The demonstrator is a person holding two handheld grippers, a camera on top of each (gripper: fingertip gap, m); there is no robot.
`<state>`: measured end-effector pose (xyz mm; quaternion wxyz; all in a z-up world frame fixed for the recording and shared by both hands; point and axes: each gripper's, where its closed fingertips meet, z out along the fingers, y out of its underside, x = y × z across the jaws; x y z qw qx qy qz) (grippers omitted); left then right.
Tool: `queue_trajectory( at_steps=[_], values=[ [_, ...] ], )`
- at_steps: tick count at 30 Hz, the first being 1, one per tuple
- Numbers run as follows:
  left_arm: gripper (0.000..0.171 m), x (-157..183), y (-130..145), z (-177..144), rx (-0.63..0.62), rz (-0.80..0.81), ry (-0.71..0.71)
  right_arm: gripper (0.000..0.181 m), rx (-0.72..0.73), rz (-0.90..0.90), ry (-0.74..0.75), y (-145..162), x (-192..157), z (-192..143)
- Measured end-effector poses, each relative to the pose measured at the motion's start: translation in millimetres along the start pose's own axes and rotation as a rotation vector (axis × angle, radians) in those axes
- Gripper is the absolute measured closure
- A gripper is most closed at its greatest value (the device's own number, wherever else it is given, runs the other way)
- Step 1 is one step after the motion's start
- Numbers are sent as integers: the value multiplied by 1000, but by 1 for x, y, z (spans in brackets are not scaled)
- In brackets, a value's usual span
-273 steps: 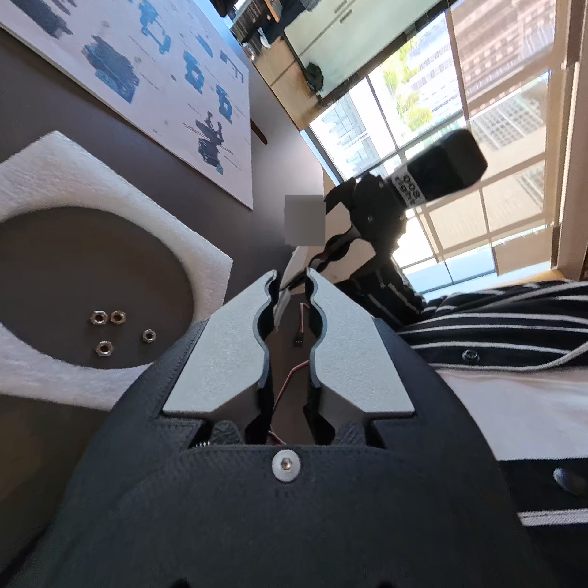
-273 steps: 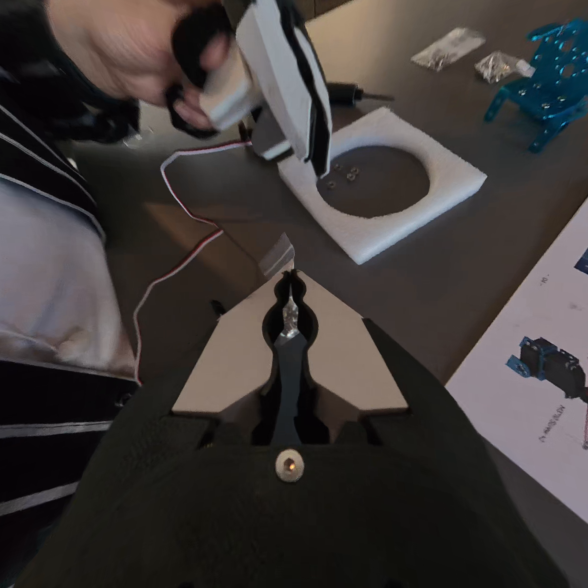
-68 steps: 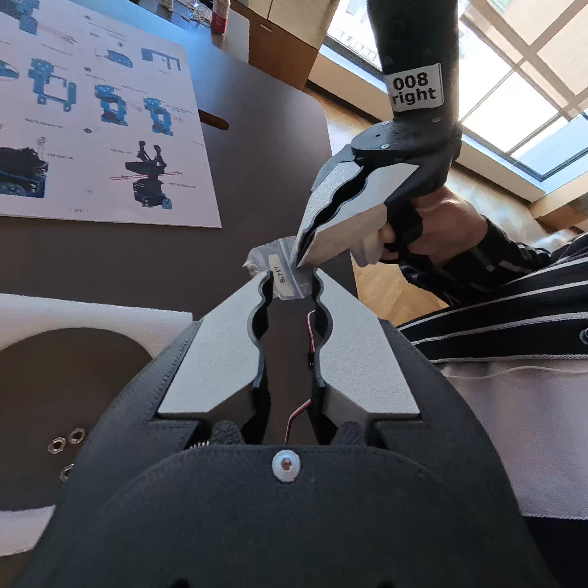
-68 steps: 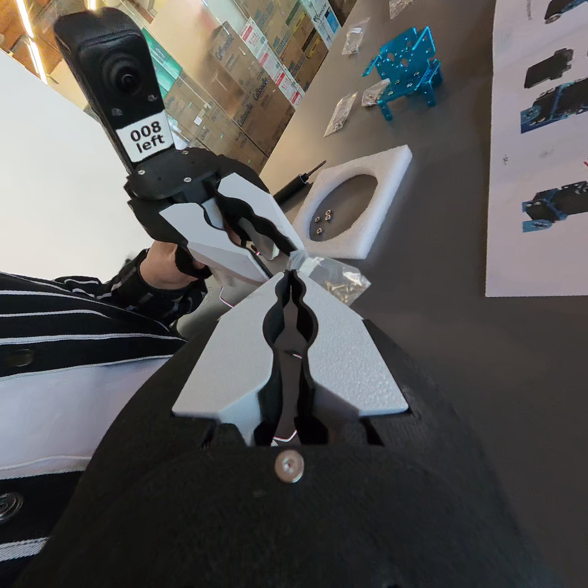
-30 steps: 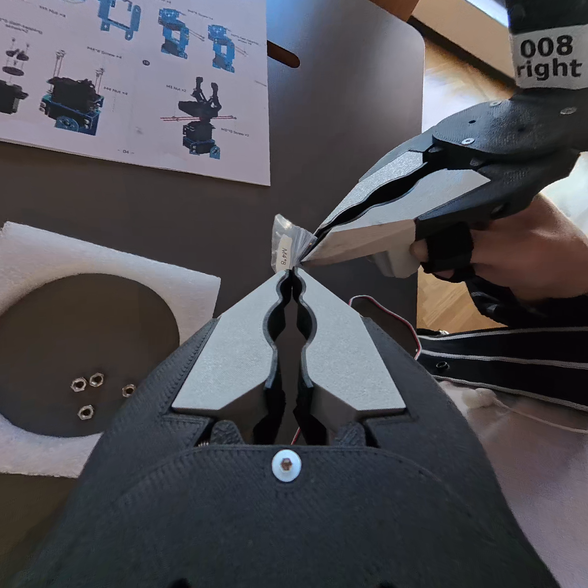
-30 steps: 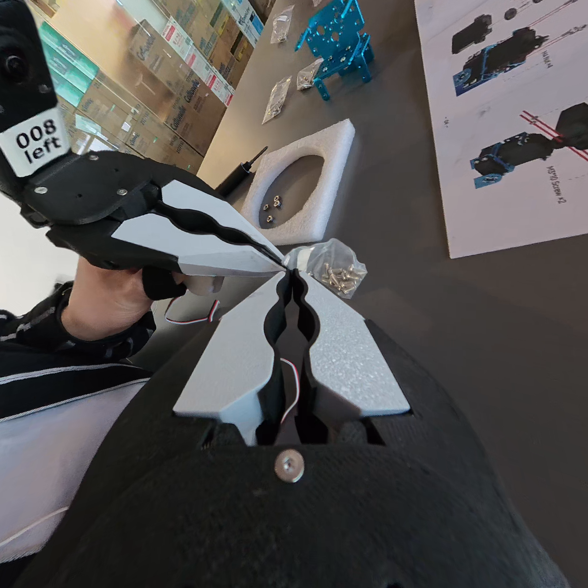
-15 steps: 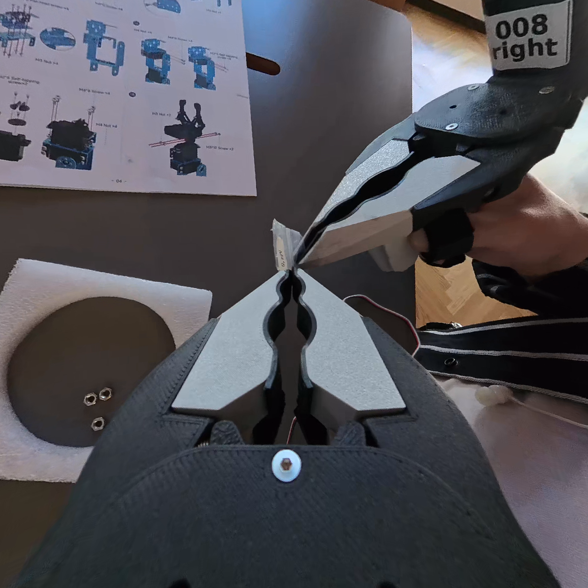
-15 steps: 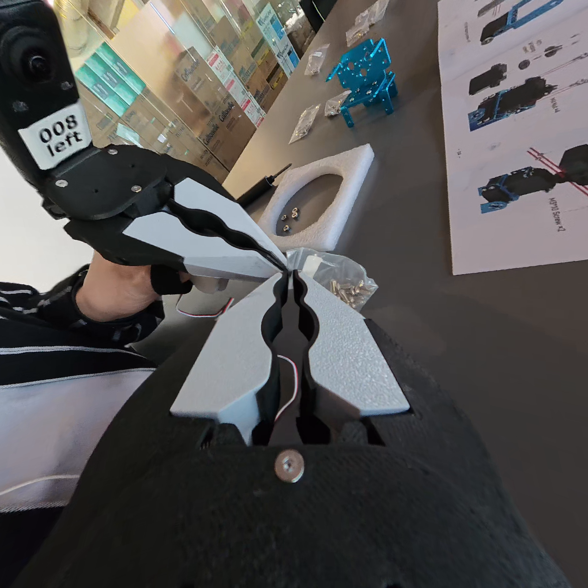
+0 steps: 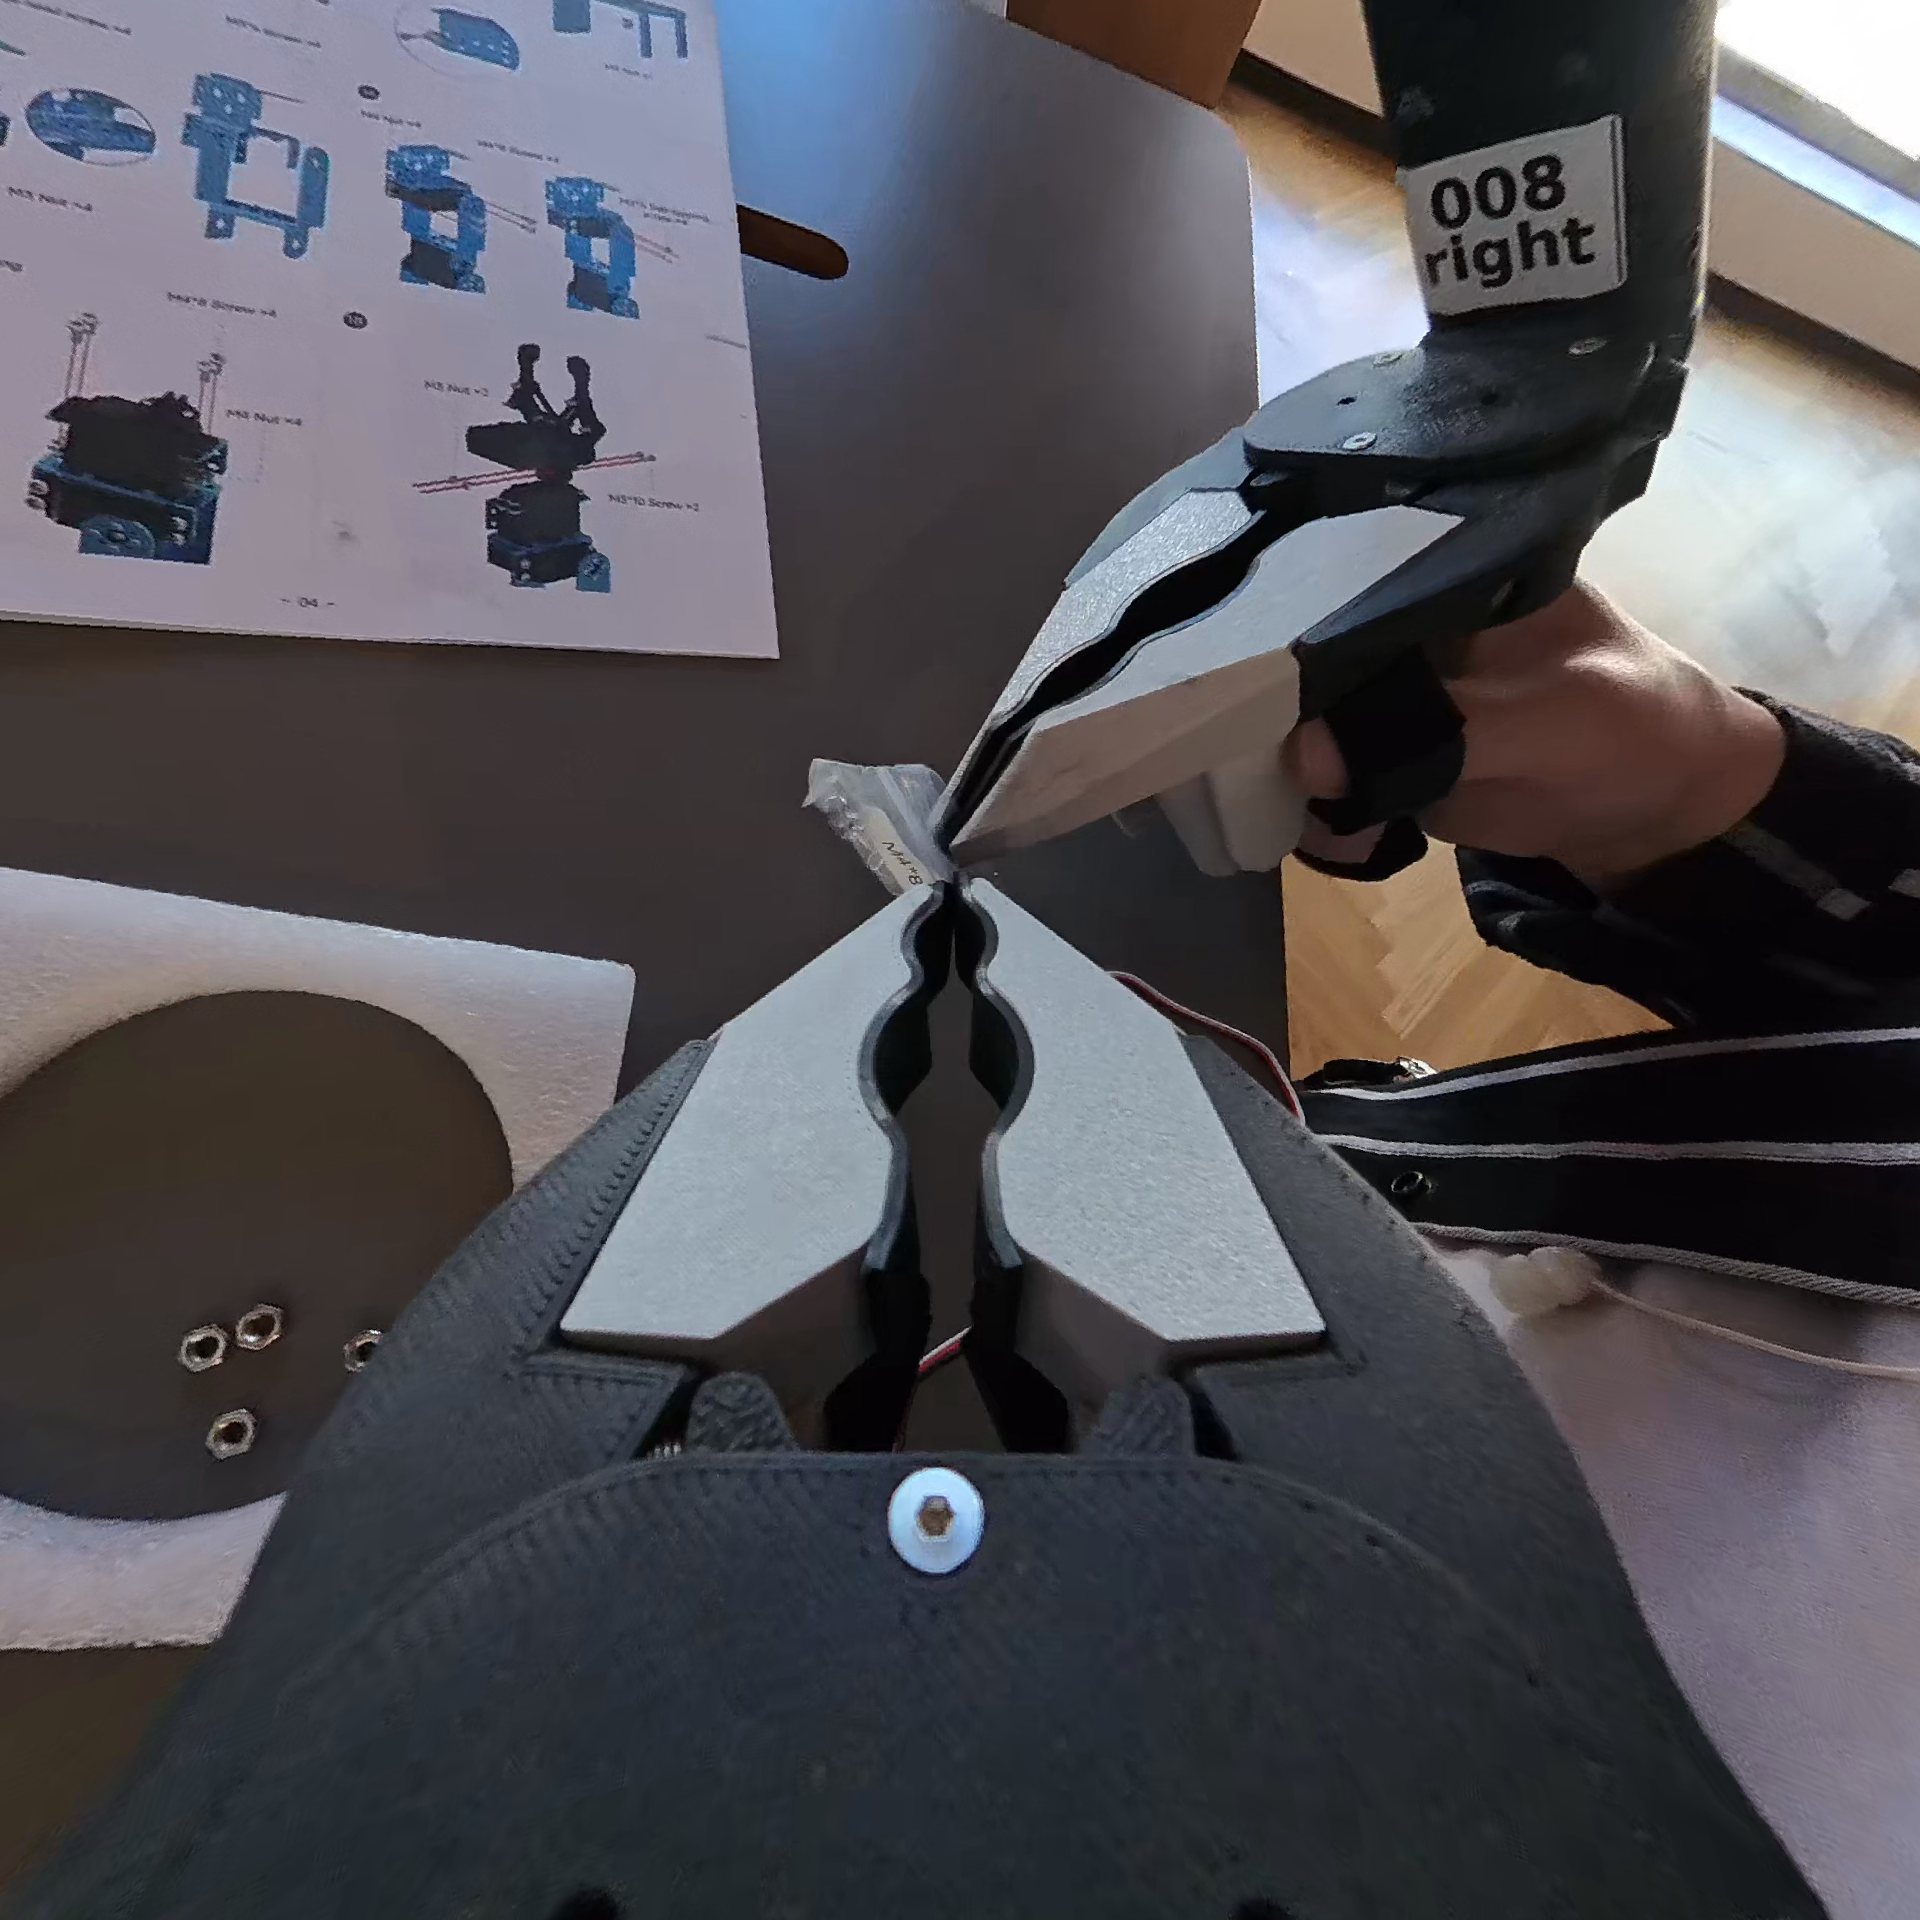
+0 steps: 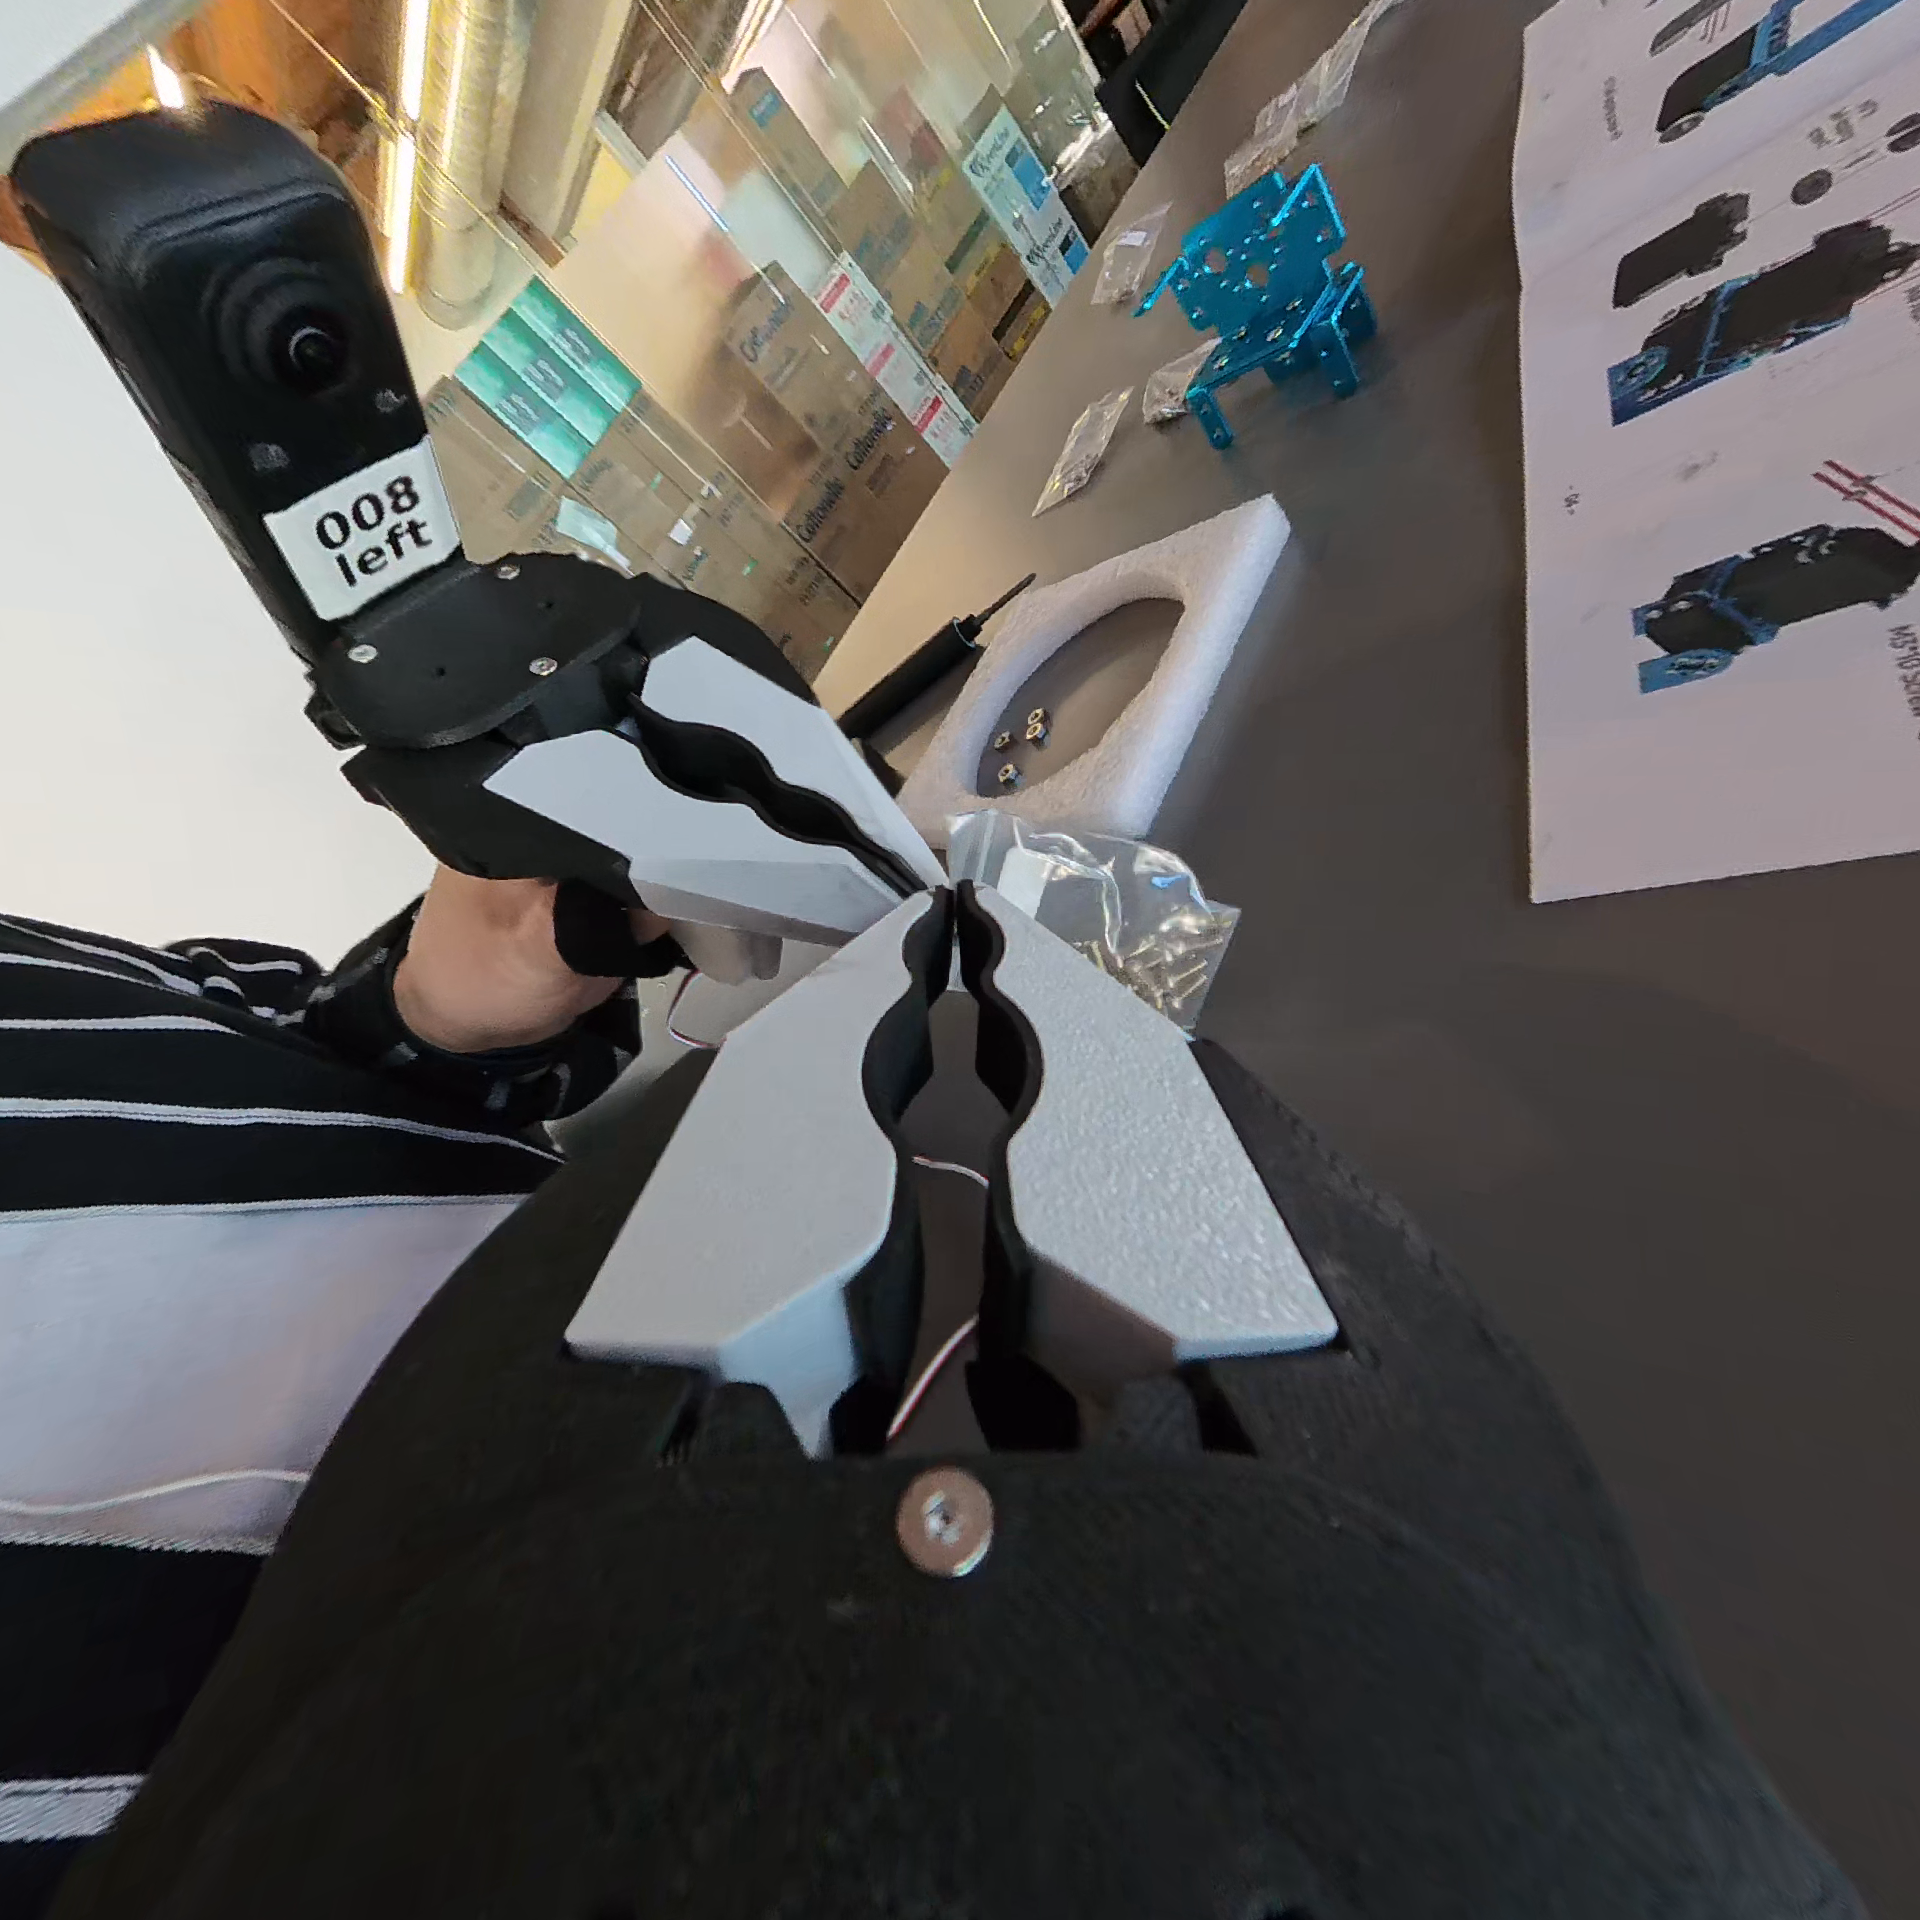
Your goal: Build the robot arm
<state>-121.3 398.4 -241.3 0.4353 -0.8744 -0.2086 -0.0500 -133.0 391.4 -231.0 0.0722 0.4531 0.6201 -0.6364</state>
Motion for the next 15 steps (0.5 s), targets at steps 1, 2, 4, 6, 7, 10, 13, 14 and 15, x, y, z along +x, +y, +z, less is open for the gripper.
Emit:
queue_trajectory(
  at_steps=[1,2,4,6,7,10,13,14,15],
  values=[
    [171,0,-1,0,5,-7,5,181,4,9,-8,-1,-1,0],
    [171,1,-1,-1,11,-17,15,181,6,15,-16,-1,-1,-1],
    [171,3,-2,-1,19,-41,40,181,2,24,-32,-1,-2,-2],
    [171,4,-2,-1,24,-57,58,181,-4,18,-41,-1,-2,-4],
    [171,5,-3,-1,27,-61,63,181,-4,20,-46,-1,-2,-4],
    [171,5,-3,0,29,-57,65,181,-3,44,-53,0,-2,-4],
    [171,7,-3,0,32,-43,72,181,-7,73,-80,0,-4,-5],
    [171,9,-4,-1,36,-35,76,181,-10,96,-100,0,-5,-6],
    [171,10,-3,-1,36,-30,80,181,-21,113,-114,1,-5,-7]
  ],
)
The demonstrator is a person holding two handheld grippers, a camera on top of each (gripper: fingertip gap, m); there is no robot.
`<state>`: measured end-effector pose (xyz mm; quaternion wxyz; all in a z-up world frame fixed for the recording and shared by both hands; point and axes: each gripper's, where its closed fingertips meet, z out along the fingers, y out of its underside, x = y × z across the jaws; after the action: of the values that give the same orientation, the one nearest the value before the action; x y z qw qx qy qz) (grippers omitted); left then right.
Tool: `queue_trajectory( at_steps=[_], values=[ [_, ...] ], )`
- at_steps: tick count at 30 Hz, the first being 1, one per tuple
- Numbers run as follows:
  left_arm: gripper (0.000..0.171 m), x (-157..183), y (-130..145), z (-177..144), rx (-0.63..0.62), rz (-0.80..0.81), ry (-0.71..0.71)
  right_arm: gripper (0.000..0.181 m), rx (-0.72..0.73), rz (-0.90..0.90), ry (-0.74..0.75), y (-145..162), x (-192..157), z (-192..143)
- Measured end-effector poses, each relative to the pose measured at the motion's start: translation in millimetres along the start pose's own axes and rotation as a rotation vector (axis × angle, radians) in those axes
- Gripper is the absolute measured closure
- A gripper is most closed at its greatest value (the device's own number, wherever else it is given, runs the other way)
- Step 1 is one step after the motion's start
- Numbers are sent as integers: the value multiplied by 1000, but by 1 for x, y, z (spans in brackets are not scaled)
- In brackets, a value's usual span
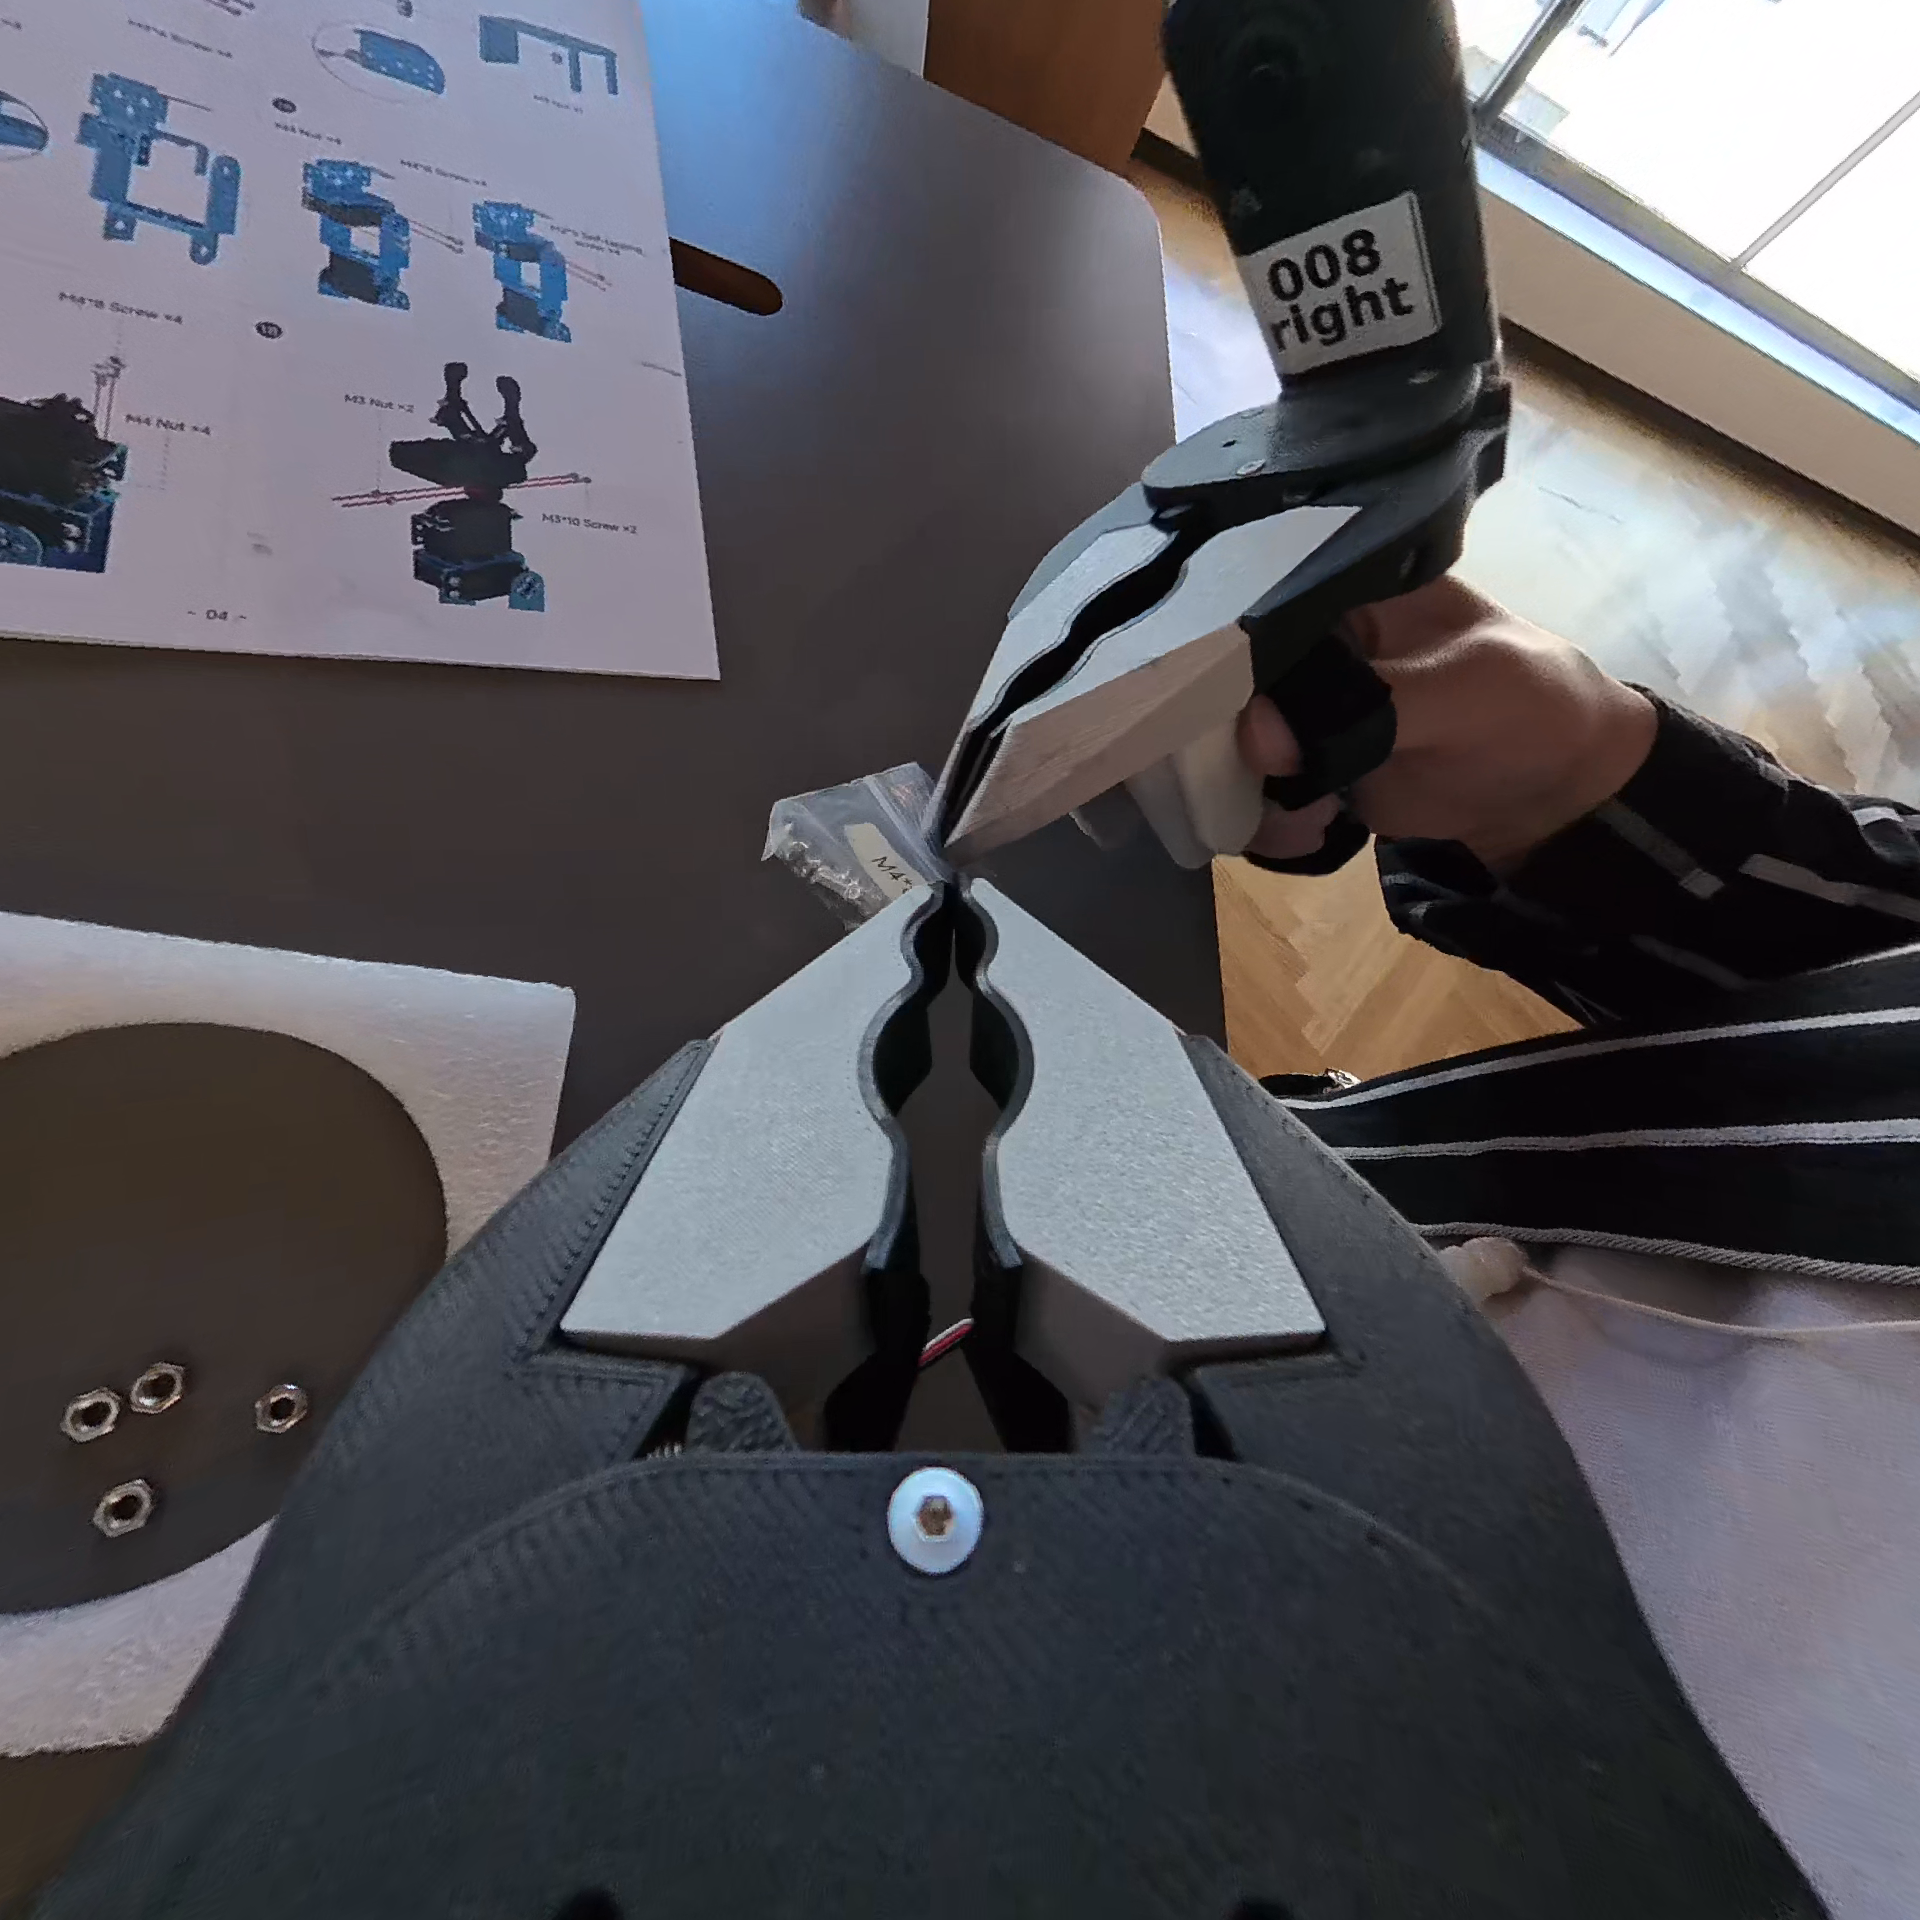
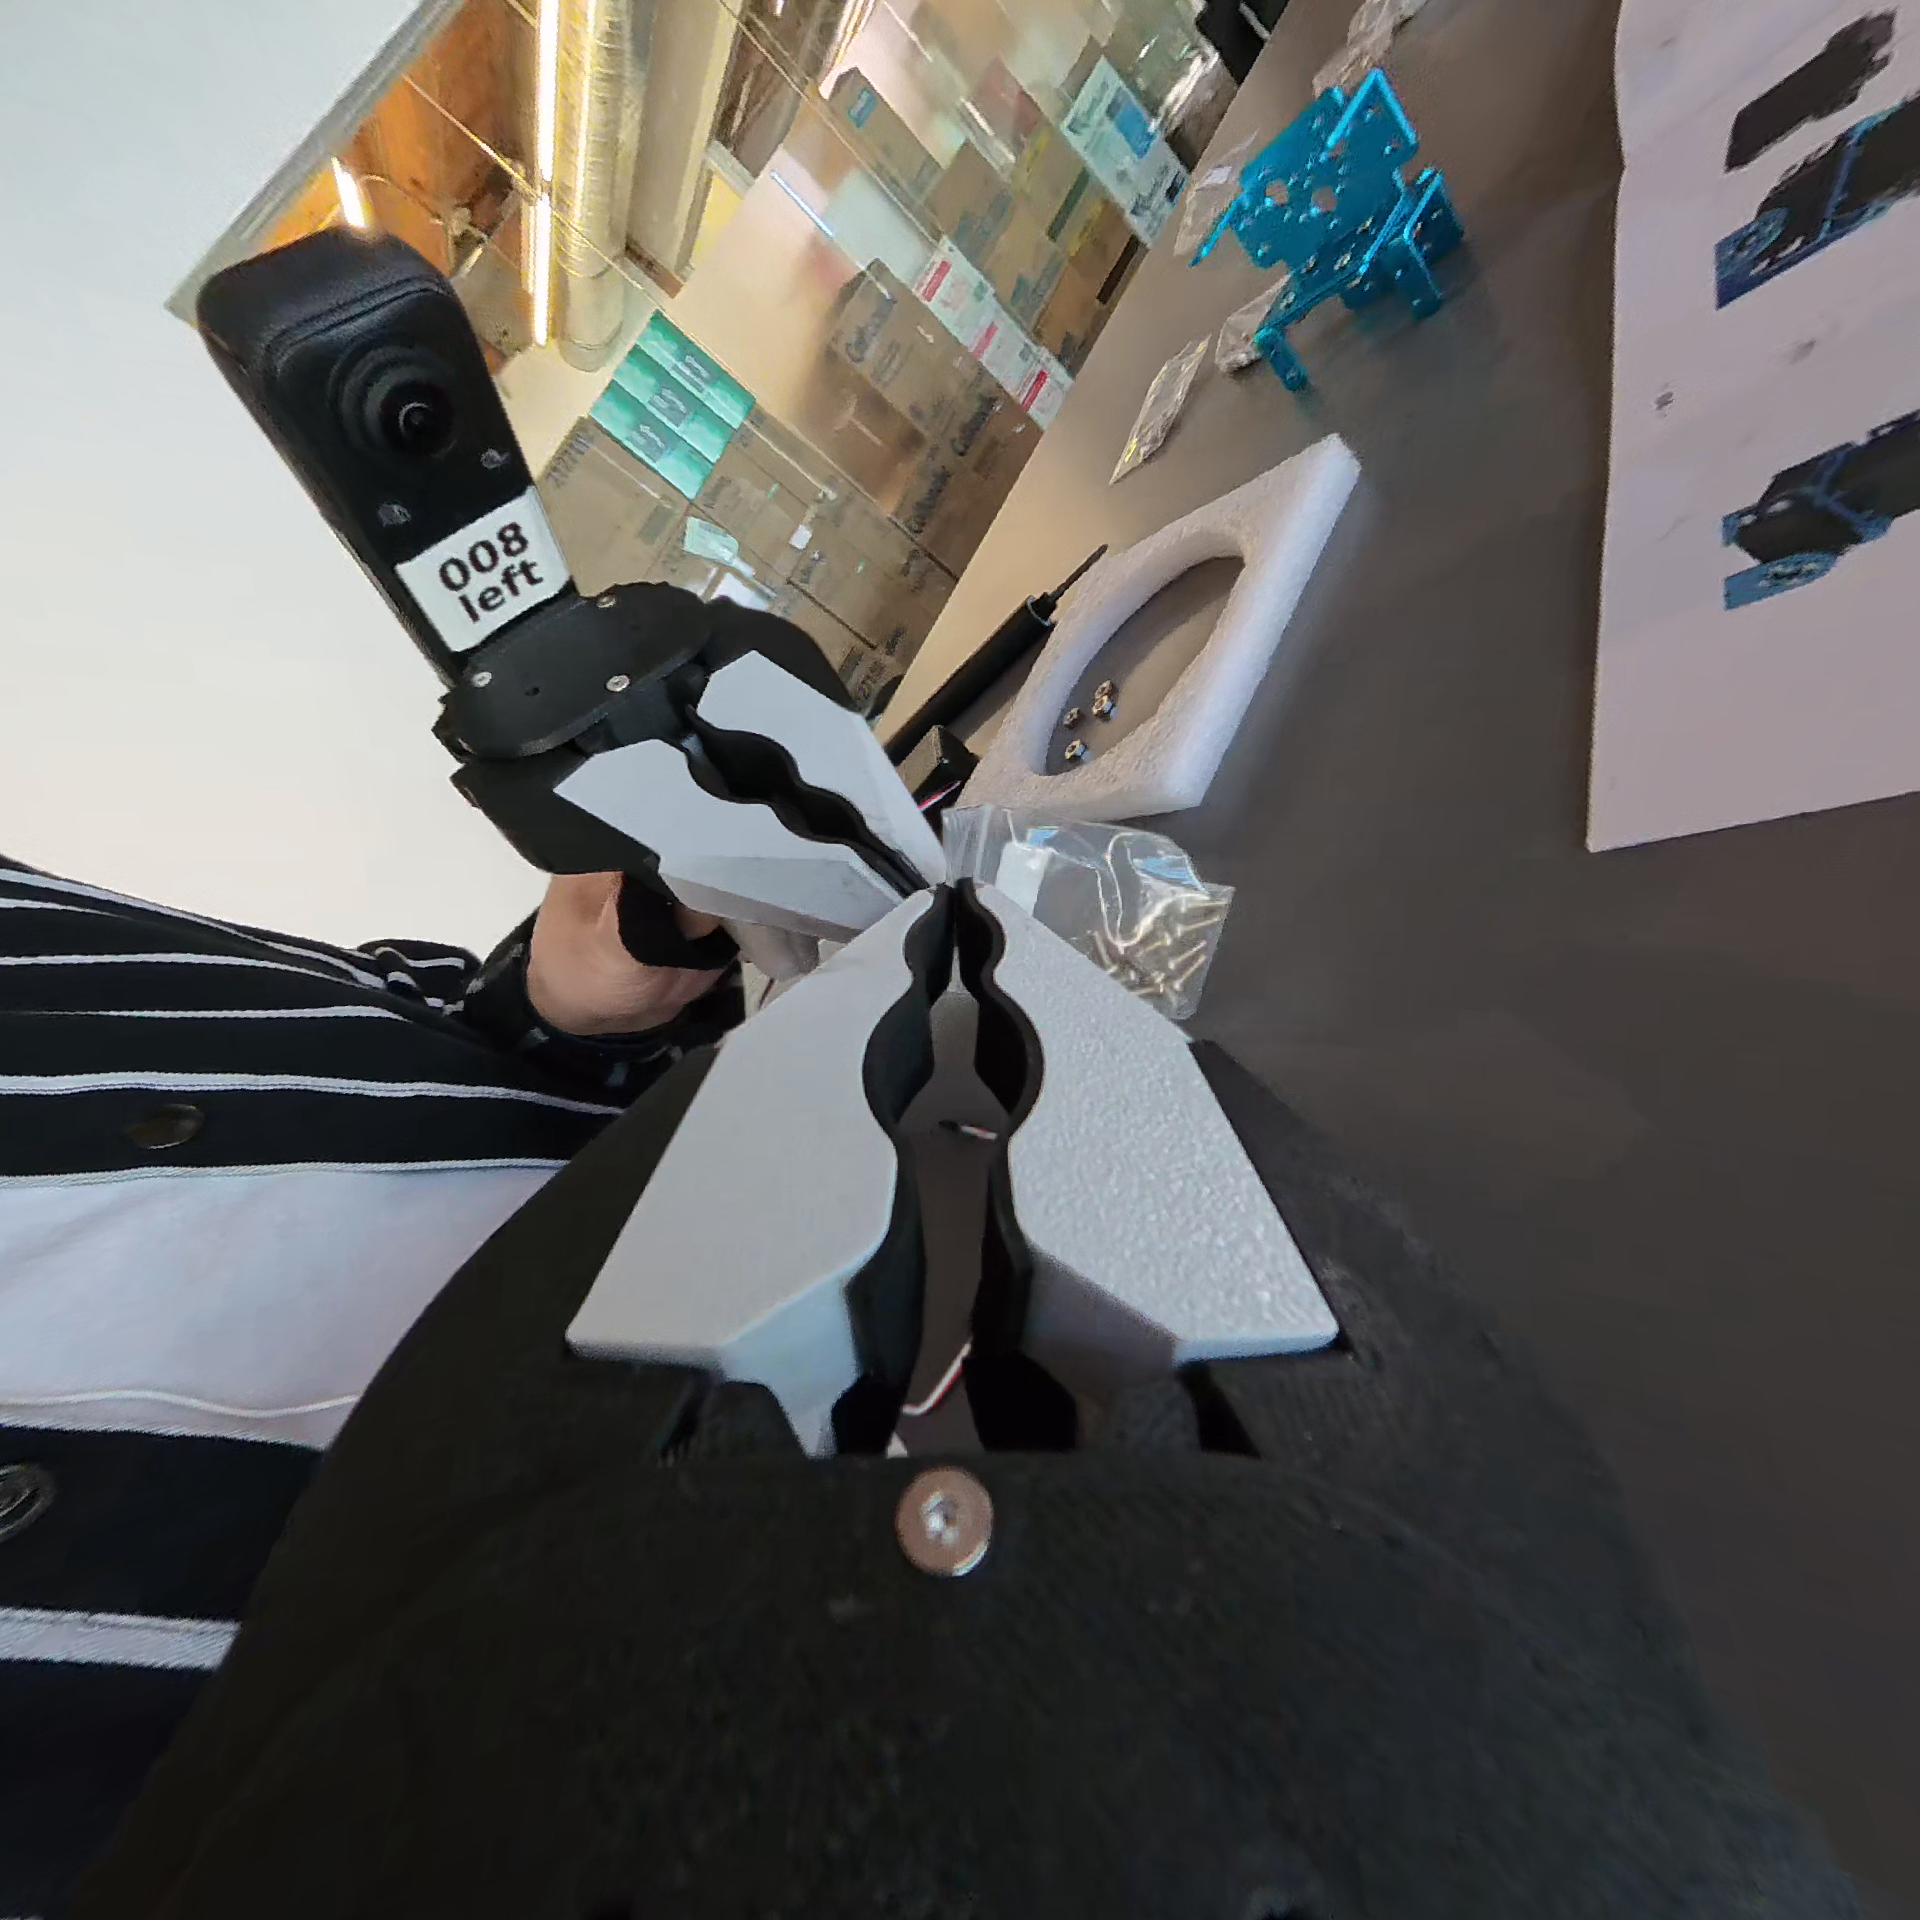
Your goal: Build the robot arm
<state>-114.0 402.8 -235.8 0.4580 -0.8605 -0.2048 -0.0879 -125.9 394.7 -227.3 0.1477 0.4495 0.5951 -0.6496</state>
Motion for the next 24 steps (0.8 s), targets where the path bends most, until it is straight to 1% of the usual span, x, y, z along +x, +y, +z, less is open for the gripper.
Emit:
queue_trajectory(
  at_steps=[3,7,12,13,15,18,20,23,24],
  values=[
    [171,-4,1,1,-5,6,-25,181,1,12,56,1,10,-1],
    [171,-18,0,-2,7,-50,-59,181,28,-9,166,-2,16,6],
    [171,-32,7,-1,16,-77,-133,181,13,-66,310,2,25,13],
    [171,-41,9,-4,18,-87,-183,181,-4,-86,368,6,32,11],
    [171,-43,6,-10,58,-116,-171,181,28,-74,328,5,23,13],
    [171,-40,4,-8,68,-104,-165,181,19,-96,362,2,24,8],
    [171,-37,2,-7,66,-73,-167,181,2,-125,379,1,23,6],
    [171,-22,1,-5,47,20,-72,181,-54,-165,373,-2,19,1],
    [166,-17,-2,-9,64,62,-48,181,-83,-161,353,-3,15,0]
  ],
)
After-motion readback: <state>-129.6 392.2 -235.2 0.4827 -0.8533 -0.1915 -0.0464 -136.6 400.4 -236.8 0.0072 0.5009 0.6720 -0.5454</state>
